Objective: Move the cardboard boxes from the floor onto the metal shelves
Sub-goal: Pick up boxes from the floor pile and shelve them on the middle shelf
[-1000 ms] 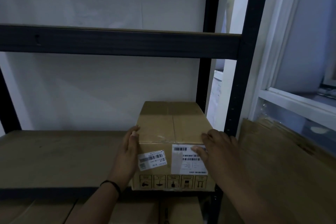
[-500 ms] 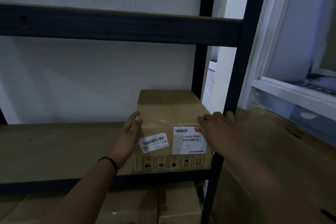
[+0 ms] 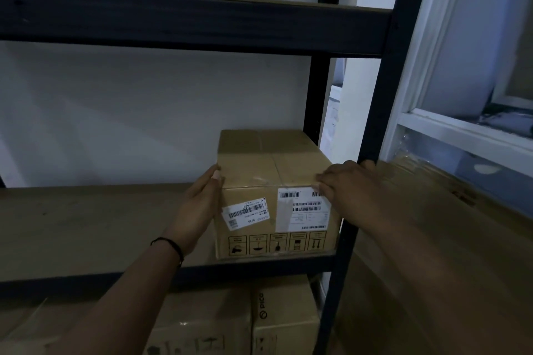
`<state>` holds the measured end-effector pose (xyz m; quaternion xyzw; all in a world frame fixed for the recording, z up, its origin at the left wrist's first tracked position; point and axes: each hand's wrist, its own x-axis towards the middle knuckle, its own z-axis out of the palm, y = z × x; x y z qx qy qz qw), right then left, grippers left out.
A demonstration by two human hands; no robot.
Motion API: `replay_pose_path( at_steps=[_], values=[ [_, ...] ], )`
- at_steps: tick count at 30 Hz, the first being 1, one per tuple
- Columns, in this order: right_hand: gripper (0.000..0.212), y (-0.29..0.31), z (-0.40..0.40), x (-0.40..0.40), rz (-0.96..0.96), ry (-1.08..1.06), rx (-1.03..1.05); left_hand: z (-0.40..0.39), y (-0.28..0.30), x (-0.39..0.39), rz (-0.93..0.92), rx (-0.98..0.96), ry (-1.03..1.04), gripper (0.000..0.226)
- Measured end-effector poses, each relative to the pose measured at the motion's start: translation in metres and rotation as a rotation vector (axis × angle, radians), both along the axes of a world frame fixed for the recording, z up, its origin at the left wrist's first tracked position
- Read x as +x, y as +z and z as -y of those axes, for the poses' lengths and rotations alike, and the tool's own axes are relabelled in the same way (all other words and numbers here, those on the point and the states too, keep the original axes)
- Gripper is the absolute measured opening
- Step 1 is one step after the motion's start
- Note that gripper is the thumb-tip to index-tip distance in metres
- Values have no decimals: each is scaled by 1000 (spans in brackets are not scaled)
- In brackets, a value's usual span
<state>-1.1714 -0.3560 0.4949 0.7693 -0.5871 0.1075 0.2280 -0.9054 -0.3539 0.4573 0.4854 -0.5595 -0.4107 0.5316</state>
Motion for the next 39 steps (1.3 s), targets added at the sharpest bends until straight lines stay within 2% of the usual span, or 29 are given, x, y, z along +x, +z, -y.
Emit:
replay_pose_path(
  at_steps=[2, 4, 6, 8, 14, 19, 25, 29, 31, 34, 39],
  values=[
    [43, 3, -1, 1, 10, -28, 43, 1, 2, 1, -4, -11, 14, 23],
    [59, 4, -5, 6, 18, -98, 122, 4, 1, 3, -23, -2, 32, 25],
    [75, 1, -9, 14, -10, -175, 178, 6, -1, 5, -34, 50, 40, 44],
    [72, 1, -9, 18, -8, -197, 175, 8, -3, 7, -39, 91, 13, 51],
    [49, 7, -11, 20, 55, -108, 91, 9, -2, 10, -54, 90, -1, 45],
    [56, 4, -10, 24, 51, -233, 141, 3, -1, 6, -36, 81, 20, 34],
    [47, 14, -16, 35, 102, -62, 86, 1, 1, 8, -45, 81, 20, 29],
    [70, 15, -17, 42, 70, -302, 212, -1, 0, 6, -27, 59, 50, 23],
    [76, 14, -16, 41, 80, -318, 283, -4, 2, 4, -37, 66, 43, 23],
    [72, 12, -13, 38, 105, -279, 286, -7, 2, 5, -53, 76, 24, 24],
    [63, 12, -8, 37, 264, -225, 267, -8, 1, 12, -41, 60, 22, 26]
  ],
)
